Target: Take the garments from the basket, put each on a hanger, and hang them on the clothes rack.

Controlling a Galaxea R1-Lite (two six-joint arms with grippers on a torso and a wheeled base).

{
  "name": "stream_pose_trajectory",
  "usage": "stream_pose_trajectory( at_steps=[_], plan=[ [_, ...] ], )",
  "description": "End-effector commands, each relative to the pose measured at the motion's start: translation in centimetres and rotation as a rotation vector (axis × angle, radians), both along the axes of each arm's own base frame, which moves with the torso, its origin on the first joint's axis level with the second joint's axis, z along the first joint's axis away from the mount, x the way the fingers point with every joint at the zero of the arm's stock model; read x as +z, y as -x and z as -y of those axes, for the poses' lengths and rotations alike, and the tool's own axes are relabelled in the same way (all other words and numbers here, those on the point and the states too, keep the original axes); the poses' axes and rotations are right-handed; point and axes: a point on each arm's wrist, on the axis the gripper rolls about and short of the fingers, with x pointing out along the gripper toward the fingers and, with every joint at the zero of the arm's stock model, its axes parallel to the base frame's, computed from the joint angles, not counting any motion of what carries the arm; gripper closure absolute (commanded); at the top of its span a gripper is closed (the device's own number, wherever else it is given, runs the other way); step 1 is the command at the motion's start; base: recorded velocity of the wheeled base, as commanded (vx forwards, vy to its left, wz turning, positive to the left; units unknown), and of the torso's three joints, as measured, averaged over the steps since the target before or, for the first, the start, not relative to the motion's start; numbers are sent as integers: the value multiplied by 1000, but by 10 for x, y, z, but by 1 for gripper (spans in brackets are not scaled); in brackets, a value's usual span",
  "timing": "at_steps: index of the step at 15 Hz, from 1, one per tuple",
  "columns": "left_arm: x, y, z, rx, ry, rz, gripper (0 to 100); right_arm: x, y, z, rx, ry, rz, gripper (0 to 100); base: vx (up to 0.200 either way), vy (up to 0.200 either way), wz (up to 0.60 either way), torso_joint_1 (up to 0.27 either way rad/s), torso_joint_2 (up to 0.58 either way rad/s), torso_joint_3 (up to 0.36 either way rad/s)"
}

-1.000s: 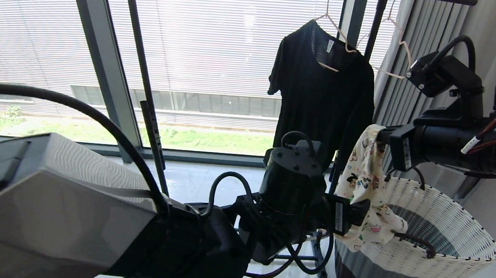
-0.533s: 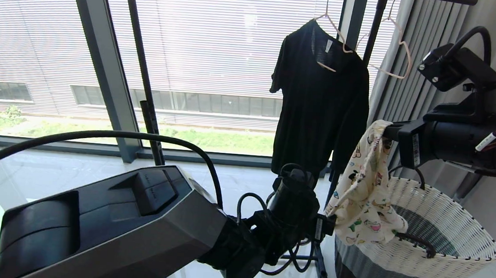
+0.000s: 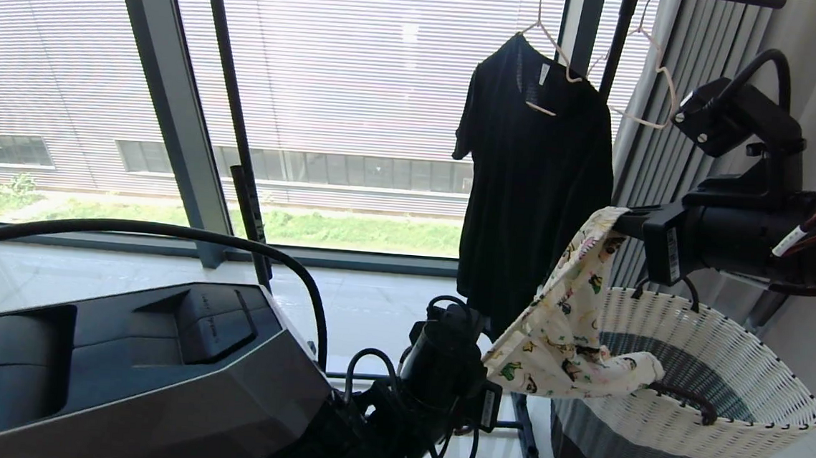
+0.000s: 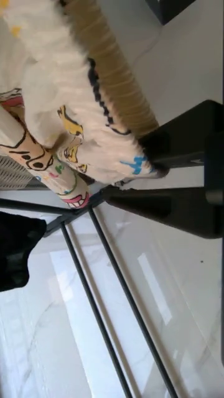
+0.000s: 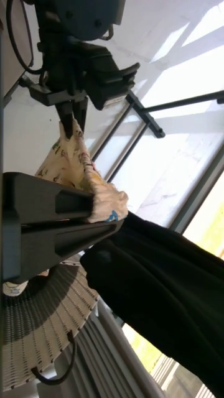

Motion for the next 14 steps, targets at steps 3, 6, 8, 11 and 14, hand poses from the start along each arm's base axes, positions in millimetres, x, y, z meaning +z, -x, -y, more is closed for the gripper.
stream_pose_trajectory(
  at_steps=[3,6,8,11,14],
  plan=[
    [45,34,-40,25,0,164,100,-8,-5,-5,0,26,-34,100,0,0,0,0,0,0],
    [88,54,-76,44,16,237,100,-13,1,-11,36,48,-62,100,0,0,0,0,0,0],
    [137,66,-103,35,-29,170,100,-10,7,-14,56,43,-52,100,0,0,0,0,0,0],
    [213,79,-130,-53,9,119,100,-2,19,-6,63,36,-44,100,0,0,0,0,0,0],
    [283,97,-149,-98,25,96,100,16,36,7,63,16,-13,100,0,0,0,0,0,0]
  ],
)
